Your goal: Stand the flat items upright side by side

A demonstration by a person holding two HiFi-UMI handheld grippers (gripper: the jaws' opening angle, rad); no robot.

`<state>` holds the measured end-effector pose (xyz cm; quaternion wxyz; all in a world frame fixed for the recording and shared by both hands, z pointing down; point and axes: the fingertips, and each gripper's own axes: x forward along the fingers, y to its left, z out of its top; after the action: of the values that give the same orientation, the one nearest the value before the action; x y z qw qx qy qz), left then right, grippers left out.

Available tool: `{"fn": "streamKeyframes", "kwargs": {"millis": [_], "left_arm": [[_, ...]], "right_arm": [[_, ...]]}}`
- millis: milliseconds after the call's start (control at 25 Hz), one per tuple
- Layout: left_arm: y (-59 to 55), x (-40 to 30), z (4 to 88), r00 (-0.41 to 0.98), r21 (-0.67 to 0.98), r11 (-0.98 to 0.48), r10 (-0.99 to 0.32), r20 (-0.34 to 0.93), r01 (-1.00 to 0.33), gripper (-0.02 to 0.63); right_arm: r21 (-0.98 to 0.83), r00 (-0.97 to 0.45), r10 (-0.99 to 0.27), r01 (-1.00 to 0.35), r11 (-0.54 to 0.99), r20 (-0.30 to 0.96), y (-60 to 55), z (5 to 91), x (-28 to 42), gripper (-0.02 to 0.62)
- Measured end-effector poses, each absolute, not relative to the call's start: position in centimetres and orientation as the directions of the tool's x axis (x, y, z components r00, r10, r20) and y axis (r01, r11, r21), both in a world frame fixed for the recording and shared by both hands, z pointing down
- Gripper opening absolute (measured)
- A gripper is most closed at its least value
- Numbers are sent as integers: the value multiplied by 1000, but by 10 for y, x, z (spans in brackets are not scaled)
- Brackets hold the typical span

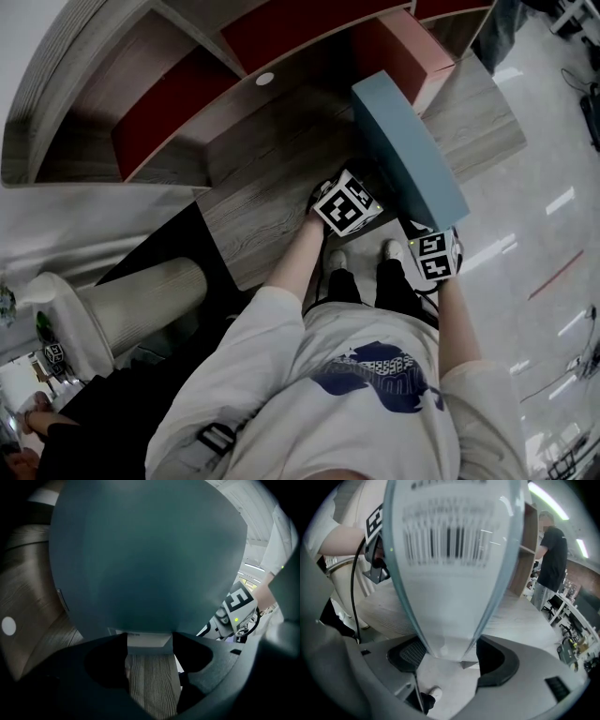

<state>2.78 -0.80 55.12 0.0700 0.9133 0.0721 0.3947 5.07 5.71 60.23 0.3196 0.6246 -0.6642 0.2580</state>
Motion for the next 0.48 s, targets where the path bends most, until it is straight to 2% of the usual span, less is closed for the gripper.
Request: {"fn": "streamKeyframes", "kwargs": {"millis": [320,480], "left_arm": [[-7,29,548,686,175,-982,176,706,71,287],[-11,30,549,689,168,-984,159,707,55,288]], "right_arm": [[96,32,-742,-994,44,669,87,537,61,328],[121,35,-743,-991,63,669,83,534,60,294]]}}
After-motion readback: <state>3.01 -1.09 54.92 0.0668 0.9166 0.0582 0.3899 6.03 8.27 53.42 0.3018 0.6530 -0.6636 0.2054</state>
